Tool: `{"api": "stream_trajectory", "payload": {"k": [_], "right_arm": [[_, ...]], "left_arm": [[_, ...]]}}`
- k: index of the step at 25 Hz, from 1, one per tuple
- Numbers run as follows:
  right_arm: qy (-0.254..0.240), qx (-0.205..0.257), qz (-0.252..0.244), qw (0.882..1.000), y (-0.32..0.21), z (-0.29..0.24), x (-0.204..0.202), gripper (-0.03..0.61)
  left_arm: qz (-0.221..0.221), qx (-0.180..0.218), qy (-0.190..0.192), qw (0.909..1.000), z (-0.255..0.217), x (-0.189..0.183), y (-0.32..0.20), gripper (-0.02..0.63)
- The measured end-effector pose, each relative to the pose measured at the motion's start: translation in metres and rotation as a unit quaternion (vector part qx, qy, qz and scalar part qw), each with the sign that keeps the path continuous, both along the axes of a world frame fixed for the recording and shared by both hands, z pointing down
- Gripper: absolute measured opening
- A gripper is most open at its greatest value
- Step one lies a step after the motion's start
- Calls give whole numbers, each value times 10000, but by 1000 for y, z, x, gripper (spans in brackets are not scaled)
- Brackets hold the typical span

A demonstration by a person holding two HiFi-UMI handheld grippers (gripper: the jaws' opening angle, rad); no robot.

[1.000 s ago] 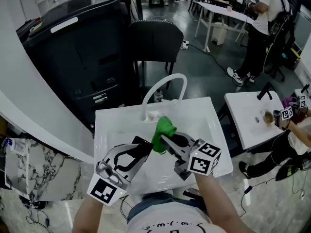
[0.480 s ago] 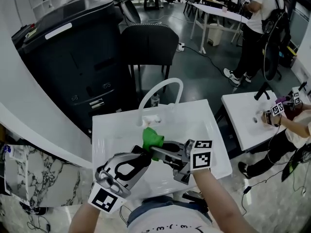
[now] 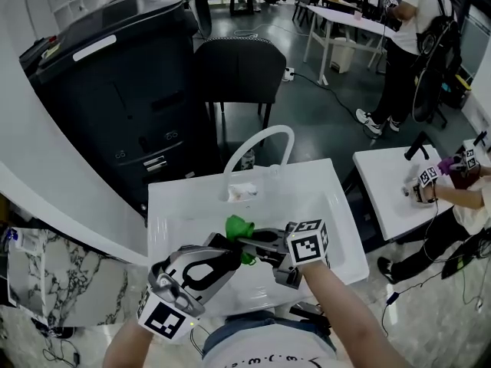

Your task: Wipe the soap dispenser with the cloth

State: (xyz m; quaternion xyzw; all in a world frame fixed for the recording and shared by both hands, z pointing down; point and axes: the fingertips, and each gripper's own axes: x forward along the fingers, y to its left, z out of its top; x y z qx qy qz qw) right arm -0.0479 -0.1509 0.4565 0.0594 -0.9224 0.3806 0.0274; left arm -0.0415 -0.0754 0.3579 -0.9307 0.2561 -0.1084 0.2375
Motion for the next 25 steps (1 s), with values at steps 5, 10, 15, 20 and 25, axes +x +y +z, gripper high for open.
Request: {"api": "stream_trajectory", "payload": {"k": [5,10,15,20,25], "right_arm": [[-275,357,362,9983,-11,-26,11,48],[-1173,473,364,9913,-4,-71,18,48],[-1080,344,488,9924,-13,-61,10,48],[-721,89,825,9939,-37,-37,-2,48],[-425,-61,1152,9924,-48,-26,-5,48]], "left_arm": [[154,204,-539,9982,12,2,2,91],[378,595,-1411,9875,32,10,4,91],[612,1043,-2169,9687,48,17,8,91],[922,1396,-2711,9479,62,23,17,91],[1104,1571,-2901,9376,69,29,22,91]]}}
